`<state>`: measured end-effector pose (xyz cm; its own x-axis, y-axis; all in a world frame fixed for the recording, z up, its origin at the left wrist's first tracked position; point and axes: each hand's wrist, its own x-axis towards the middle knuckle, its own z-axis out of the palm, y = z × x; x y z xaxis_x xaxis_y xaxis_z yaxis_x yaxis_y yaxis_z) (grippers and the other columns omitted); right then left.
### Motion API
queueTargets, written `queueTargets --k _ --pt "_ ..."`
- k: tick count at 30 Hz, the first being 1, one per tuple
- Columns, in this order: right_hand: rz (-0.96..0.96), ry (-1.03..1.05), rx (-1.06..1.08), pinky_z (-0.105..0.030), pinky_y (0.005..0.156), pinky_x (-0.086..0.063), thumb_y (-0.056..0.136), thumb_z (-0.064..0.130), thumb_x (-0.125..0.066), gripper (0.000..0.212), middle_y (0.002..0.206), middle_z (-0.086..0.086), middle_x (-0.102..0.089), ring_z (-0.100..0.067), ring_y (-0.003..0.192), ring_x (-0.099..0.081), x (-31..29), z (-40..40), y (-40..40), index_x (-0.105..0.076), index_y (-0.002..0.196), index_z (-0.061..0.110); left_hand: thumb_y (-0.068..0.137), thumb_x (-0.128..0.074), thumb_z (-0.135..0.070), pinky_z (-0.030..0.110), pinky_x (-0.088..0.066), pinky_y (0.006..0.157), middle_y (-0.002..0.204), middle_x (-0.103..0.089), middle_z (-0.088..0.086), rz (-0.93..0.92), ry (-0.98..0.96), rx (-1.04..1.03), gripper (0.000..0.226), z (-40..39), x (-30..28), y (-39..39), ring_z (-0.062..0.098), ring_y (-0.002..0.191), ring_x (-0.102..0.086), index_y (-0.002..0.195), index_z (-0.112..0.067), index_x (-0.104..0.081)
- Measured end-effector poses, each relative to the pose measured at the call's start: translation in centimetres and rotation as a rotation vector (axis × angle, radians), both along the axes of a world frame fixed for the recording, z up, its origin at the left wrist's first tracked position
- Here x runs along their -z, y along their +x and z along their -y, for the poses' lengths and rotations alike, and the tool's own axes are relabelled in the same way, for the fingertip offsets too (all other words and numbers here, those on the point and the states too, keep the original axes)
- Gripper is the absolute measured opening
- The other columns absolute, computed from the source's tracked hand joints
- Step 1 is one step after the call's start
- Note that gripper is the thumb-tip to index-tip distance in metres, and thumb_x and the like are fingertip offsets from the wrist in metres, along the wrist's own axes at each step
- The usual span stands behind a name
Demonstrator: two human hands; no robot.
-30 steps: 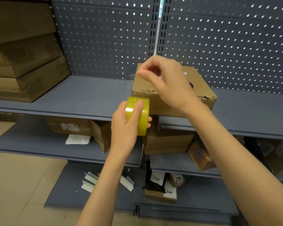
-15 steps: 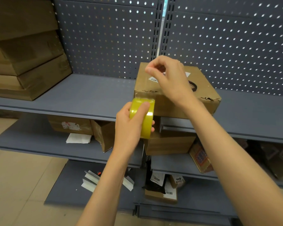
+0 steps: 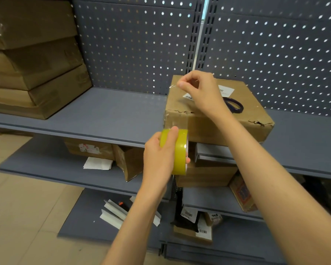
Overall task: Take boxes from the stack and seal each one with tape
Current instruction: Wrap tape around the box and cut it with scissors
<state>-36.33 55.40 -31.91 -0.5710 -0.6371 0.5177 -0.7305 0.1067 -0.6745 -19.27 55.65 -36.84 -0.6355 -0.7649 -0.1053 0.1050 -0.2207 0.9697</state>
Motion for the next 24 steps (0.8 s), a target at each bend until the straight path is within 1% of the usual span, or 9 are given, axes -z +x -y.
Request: queueTargets --k 3,5,9,13,18,20,22,24 --pt "-0.008 0.03 0.014 -0.024 0.076 -0.047 0.089 0.018 -0.063 0.013 0.079 0.014 -0.061 0.0 0.073 -0.054 0.4 0.6 -0.6 -0.069 0.089 0.006 0.095 -0.055 -0.032 0.024 -0.051 0.044 0.056 -0.059 0.006 0.002 0.029 0.017 0.022 0.3 -0.2 -0.3 0.014 0.043 -0.059 0.089 -0.011 -0.058" --pt "-0.003 0.046 0.024 -0.023 0.076 -0.046 0.089 0.018 -0.062 0.015 0.08 0.014 -0.061 0.0 0.074 -0.054 0.6 0.9 -1.1 -0.07 0.091 0.005 0.095 -0.055 -0.032 0.023 -0.051 0.044 0.052 -0.059 0.004 0.001 0.037 0.037 0.022 0.4 -0.3 -0.5 0.013 0.042 -0.059 0.091 -0.01 -0.058" --pt "-0.003 0.057 0.037 -0.031 0.08 -0.05 0.089 0.017 -0.062 0.009 0.085 0.007 -0.064 -0.01 0.082 -0.058 1.0 1.1 -1.7 -0.069 0.087 0.012 0.095 -0.054 -0.032 0.022 -0.051 0.043 0.047 -0.059 0.0 0.001 0.061 0.054 0.022 0.5 -0.5 -0.8 0.012 0.041 -0.058 0.09 -0.011 -0.057" --pt "0.003 0.081 0.06 -0.039 0.083 -0.051 0.088 0.019 -0.062 0.009 0.084 0.005 -0.065 -0.015 0.084 -0.061 1.3 1.2 -2.1 -0.069 0.086 0.013 0.095 -0.054 -0.033 0.022 -0.049 0.042 0.046 -0.058 0.0 0.021 0.049 0.054 0.024 0.6 -0.5 -1.2 0.013 0.04 -0.058 0.092 -0.01 -0.057" --pt "-0.047 0.17 0.088 -0.039 0.084 -0.05 0.089 0.022 -0.063 0.011 0.092 0.0 -0.069 -0.017 0.089 -0.061 1.6 1.2 -1.9 -0.07 0.087 0.014 0.095 -0.054 -0.034 0.021 -0.048 0.042 0.047 -0.059 0.001 0.045 0.019 0.045 0.027 0.8 -0.4 -1.3 0.012 0.04 -0.058 0.095 -0.008 -0.058" --pt "-0.081 0.244 0.107 -0.039 0.083 -0.049 0.089 0.025 -0.064 0.011 0.092 0.001 -0.069 -0.017 0.09 -0.06 1.7 1.4 -2.1 -0.07 0.088 0.017 0.096 -0.053 -0.033 0.018 -0.047 0.041 0.046 -0.059 0.0 0.06 0.002 0.047 0.028 0.9 -0.4 -1.3 0.01 0.039 -0.058 0.097 -0.006 -0.059" --pt "-0.1 0.296 0.13 -0.035 0.079 -0.047 0.089 0.028 -0.065 0.01 0.091 0.003 -0.066 -0.017 0.092 -0.059 1.8 1.5 -2.2 -0.07 0.089 0.02 0.096 -0.052 -0.034 0.017 -0.047 0.041 0.047 -0.06 0.001 0.065 0.0 0.052 0.03 1.0 -0.4 -1.3 0.01 0.039 -0.058 0.1 -0.005 -0.06" --pt "-0.121 0.305 0.157 -0.034 0.079 -0.042 0.089 0.029 -0.065 0.008 0.097 0.003 -0.061 -0.02 0.102 -0.055 1.9 1.6 -2.3 -0.068 0.089 0.022 0.096 -0.052 -0.035 0.018 -0.048 0.042 0.049 -0.06 0.002 0.067 0.005 0.052 0.031 1.0 -0.4 -1.3 0.011 0.04 -0.058 0.101 -0.005 -0.06"
